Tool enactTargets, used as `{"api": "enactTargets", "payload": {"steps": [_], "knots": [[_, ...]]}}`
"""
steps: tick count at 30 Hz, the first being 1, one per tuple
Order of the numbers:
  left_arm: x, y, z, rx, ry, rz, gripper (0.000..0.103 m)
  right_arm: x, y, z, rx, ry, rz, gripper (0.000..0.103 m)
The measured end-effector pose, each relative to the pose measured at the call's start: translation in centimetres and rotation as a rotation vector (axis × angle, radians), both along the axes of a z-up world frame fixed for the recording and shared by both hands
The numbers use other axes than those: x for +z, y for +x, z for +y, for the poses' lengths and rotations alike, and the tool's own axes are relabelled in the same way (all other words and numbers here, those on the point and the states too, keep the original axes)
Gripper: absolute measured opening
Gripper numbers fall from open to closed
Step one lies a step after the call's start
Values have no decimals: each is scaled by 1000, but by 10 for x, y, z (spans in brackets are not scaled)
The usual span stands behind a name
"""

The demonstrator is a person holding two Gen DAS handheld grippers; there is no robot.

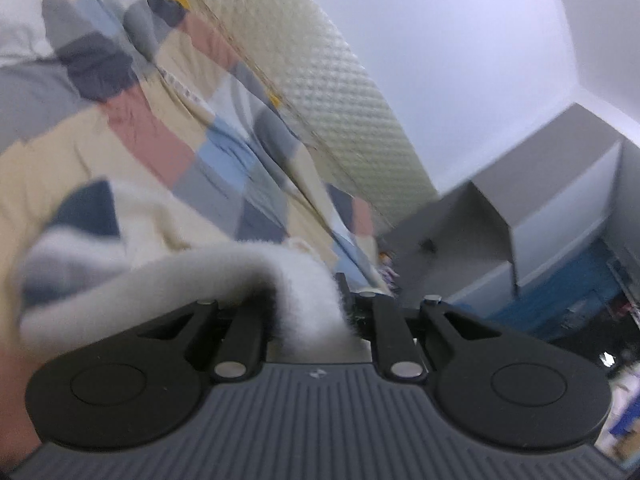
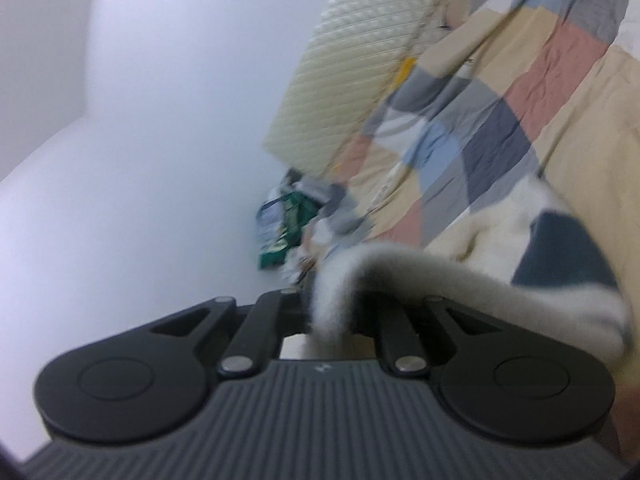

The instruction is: Fold large clothes

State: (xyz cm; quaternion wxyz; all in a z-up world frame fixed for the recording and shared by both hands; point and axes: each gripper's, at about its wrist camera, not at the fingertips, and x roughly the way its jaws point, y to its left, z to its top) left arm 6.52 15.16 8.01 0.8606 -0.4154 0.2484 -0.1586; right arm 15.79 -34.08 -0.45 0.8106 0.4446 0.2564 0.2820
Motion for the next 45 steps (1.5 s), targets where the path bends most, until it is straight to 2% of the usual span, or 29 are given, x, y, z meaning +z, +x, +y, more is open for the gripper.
{"api": "enactTargets", "payload": {"steps": [3, 9, 14, 22, 26, 27, 28, 30, 31, 33, 34, 38, 40, 42, 43, 45], "knots": [[-18, 61, 1, 30, 58, 14, 16, -16, 50, 11, -42, -34, 36, 12], [-90, 155, 11, 64, 67, 100, 16, -70, 123, 20, -68, -73, 120, 12], [-145, 202, 19, 61, 73, 190, 17, -120, 168, 23, -64, -98, 211, 12], [-186, 244, 17, 40, 130, 254, 19, -177, 208, 25, -67, -84, 318, 12], [-186, 242, 17, 25, 125, 250, 21, -177, 208, 24, -60, -75, 320, 12], [-184, 240, 18, 15, 112, 251, 30, -175, 206, 24, -55, -74, 318, 12], [-181, 237, 19, -3, 86, 250, 50, -173, 205, 24, -51, -72, 318, 12], [-173, 229, 20, -43, 25, 209, 70, -167, 201, 24, -36, -60, 306, 22], [-168, 225, 22, -47, 0, 186, 73, -162, 198, 23, -28, -53, 296, 29], [-161, 215, 26, -49, -53, 151, 74, -150, 189, 20, -20, -21, 252, 65], [-157, 211, 28, -52, -70, 132, 75, -144, 186, 19, -18, -3, 224, 68], [-138, 186, 36, -26, -100, 29, 77, -116, 167, 7, -20, 56, 107, 68], [-125, 174, 40, -7, -84, -25, 79, -104, 157, 2, -33, 50, 53, 68], [-114, 167, 40, -5, -27, -40, 79, -94, 148, -1, -51, 5, 23, 68], [-107, 164, 37, 2, 47, -28, 79, -90, 146, 0, -57, -29, 16, 68], [-101, 164, 26, 3, 221, 26, 79, -82, 140, 7, -49, -158, 0, 68]]}}
